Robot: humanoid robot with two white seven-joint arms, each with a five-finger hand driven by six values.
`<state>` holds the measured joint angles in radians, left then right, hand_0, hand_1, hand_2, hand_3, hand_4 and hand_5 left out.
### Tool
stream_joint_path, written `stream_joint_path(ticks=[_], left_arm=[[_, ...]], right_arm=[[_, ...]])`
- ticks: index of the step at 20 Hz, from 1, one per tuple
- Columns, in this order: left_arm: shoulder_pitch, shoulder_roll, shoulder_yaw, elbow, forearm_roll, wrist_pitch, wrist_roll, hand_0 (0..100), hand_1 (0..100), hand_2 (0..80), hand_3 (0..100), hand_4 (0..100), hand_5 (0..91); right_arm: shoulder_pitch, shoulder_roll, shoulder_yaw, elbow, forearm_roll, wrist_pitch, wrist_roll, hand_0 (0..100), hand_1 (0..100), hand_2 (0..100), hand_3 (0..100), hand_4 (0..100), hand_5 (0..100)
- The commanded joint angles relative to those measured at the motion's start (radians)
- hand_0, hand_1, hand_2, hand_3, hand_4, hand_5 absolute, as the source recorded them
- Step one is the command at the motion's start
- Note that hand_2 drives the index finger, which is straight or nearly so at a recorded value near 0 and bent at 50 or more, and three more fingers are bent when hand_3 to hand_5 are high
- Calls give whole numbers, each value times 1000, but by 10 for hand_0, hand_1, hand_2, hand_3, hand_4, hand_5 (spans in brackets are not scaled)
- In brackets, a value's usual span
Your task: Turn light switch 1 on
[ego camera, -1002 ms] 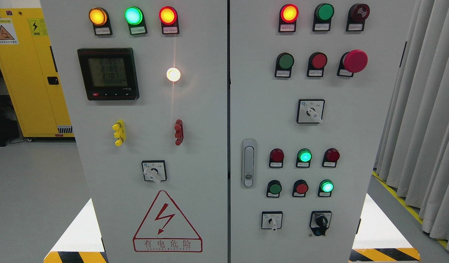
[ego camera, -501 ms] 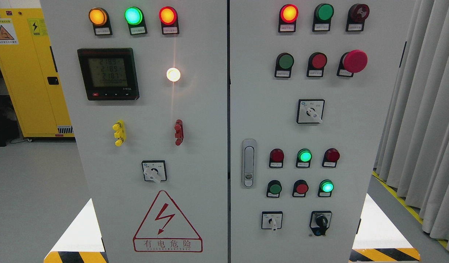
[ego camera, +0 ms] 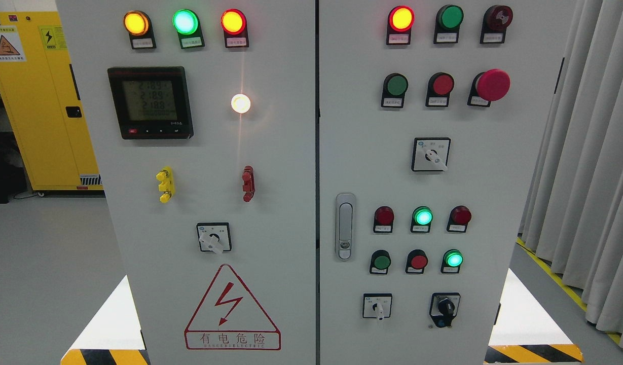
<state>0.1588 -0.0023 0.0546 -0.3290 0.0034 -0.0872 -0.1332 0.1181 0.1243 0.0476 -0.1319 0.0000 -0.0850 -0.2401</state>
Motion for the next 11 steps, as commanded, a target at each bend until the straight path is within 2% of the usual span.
stream_joint_path(ticks=[1, 11], left_arm=[[-106, -2, -140, 223, -3, 6, 30, 43, 187, 0, 0, 0, 0], [-111, -2, -174, 231, -2, 6, 21, 52, 176, 0, 0, 0, 0]], right_arm=[[0, 0, 0, 0, -29, 1, 1, 0, 500, 40, 0, 0, 0], [0, 0, 0, 0, -29, 1, -1, 0, 500, 40, 0, 0, 0]])
